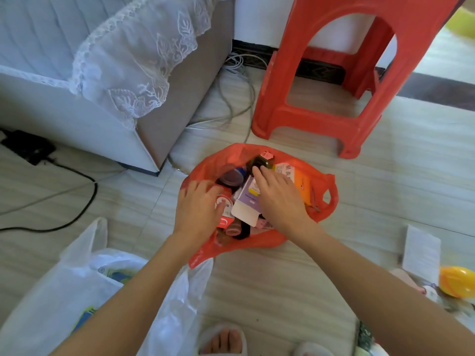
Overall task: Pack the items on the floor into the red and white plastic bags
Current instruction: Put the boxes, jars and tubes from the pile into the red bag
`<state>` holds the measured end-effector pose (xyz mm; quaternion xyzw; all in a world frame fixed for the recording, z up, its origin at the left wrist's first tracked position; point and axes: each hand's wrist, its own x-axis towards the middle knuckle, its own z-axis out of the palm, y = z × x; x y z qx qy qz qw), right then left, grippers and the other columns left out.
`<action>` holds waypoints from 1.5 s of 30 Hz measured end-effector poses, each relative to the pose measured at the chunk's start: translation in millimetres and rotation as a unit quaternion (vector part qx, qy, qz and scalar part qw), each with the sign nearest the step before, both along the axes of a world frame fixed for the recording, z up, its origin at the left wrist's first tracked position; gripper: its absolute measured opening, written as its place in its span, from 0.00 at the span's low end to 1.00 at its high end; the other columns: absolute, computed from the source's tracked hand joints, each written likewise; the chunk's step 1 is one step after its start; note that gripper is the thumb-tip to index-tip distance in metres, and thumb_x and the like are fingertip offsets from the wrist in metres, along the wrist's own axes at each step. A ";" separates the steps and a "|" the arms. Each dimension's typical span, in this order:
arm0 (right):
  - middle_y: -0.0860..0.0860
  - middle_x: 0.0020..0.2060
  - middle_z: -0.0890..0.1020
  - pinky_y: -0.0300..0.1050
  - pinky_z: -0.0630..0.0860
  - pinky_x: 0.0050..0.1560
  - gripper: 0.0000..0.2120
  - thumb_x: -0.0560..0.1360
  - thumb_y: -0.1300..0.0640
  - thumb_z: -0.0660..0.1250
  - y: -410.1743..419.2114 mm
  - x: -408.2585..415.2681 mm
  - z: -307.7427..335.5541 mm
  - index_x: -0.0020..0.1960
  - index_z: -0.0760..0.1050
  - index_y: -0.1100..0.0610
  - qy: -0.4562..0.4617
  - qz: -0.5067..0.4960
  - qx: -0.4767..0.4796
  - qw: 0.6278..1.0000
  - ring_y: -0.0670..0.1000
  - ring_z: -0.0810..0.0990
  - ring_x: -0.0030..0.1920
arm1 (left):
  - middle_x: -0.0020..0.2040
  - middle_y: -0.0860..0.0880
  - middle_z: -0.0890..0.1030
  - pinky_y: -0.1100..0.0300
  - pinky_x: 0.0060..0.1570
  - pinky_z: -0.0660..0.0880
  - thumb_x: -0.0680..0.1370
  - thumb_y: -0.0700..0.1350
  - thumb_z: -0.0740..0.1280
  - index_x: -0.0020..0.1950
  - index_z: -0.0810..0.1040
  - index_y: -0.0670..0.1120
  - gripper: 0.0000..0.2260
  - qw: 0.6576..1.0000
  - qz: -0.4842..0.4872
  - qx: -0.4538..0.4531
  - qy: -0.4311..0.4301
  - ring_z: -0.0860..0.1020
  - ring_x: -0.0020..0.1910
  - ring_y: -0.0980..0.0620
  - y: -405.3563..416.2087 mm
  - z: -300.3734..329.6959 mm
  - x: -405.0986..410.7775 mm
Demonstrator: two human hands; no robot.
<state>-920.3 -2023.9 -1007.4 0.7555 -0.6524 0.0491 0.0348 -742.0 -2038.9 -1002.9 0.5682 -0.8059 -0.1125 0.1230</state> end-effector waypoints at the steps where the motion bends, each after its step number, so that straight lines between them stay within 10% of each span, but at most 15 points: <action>1: 0.62 0.55 0.80 0.55 0.77 0.53 0.33 0.59 0.66 0.75 5.5 -1.5 -0.6 0.63 0.72 0.65 0.005 -0.006 0.012 1.000 0.62 0.81 0.53 | 0.61 0.47 0.75 0.50 0.60 0.65 0.72 0.45 0.68 0.58 0.77 0.48 0.14 1.000 -0.002 0.007 0.023 0.69 0.64 0.44 11.6 -0.9 2.9; 8: 0.59 0.56 0.81 0.60 0.64 0.66 0.20 0.60 0.58 0.74 47.9 -13.2 17.0 0.51 0.80 0.60 0.089 0.025 -0.055 0.994 0.59 0.78 0.59 | 0.65 0.44 0.68 0.48 0.53 0.74 0.72 0.45 0.69 0.68 0.65 0.47 0.26 0.984 0.077 0.101 0.122 0.71 0.60 0.43 70.5 8.3 22.2; 13: 0.60 0.58 0.79 0.63 0.63 0.65 0.16 0.62 0.60 0.70 61.7 -39.6 39.8 0.50 0.79 0.60 0.125 -0.084 -0.099 0.984 0.61 0.76 0.61 | 0.36 0.46 0.77 0.54 0.38 0.71 0.76 0.45 0.64 0.40 0.72 0.44 0.07 0.972 0.124 0.125 0.156 0.76 0.39 0.44 71.1 35.6 40.4; 18: 0.63 0.71 0.62 0.57 0.61 0.69 0.31 0.72 0.58 0.66 62.1 -56.8 57.6 0.71 0.58 0.66 -0.188 -0.304 0.022 0.934 0.63 0.62 0.70 | 0.39 0.43 0.82 0.57 0.43 0.75 0.77 0.44 0.64 0.44 0.76 0.41 0.07 0.947 0.104 0.158 0.261 0.80 0.41 0.47 76.6 59.6 39.8; 21: 0.61 0.58 0.75 0.51 0.69 0.57 0.22 0.74 0.54 0.64 56.4 -61.2 61.1 0.62 0.68 0.67 -0.376 -0.379 0.086 0.841 0.62 0.72 0.60 | 0.41 0.43 0.80 0.61 0.42 0.73 0.78 0.45 0.63 0.43 0.76 0.40 0.09 0.934 0.118 0.154 0.301 0.78 0.43 0.47 73.9 65.4 31.2; 28: 0.52 0.27 0.74 0.33 0.69 0.29 0.10 0.75 0.60 0.64 51.0 -58.1 69.2 0.35 0.73 0.61 -0.565 -0.313 0.040 0.762 0.44 0.73 0.28 | 0.34 0.41 0.75 0.52 0.34 0.70 0.79 0.45 0.60 0.39 0.71 0.39 0.12 0.906 0.144 0.173 0.357 0.71 0.33 0.49 67.2 62.1 12.3; 34: 0.44 0.21 0.70 0.45 0.71 0.32 0.10 0.75 0.59 0.66 77.8 -62.2 31.8 0.35 0.75 0.58 -0.606 -0.292 0.078 0.736 0.44 0.67 0.25 | 0.41 0.34 0.77 0.39 0.43 0.74 0.74 0.56 0.58 0.45 0.71 0.38 0.20 0.897 0.170 0.181 0.365 0.76 0.42 0.34 74.3 30.5 6.8; 39: 0.41 0.17 0.68 0.36 0.63 0.26 0.10 0.76 0.62 0.63 66.5 -79.3 53.3 0.37 0.73 0.56 -0.662 -0.292 0.021 0.690 0.40 0.64 0.20 | 0.30 0.47 0.72 0.51 0.32 0.72 0.80 0.45 0.57 0.40 0.71 0.43 0.11 0.903 0.146 0.105 0.390 0.71 0.29 0.50 41.8 56.1 -17.7; 45: 0.45 0.29 0.73 0.38 0.68 0.36 0.07 0.76 0.61 0.63 -21.2 -86.1 126.2 0.40 0.75 0.54 -0.581 -0.166 -0.067 0.794 0.41 0.70 0.30 | 0.24 0.54 0.69 0.57 0.28 0.70 0.80 0.43 0.56 0.35 0.69 0.50 0.13 0.909 0.117 0.031 0.399 0.68 0.20 0.58 -61.5 108.5 -41.9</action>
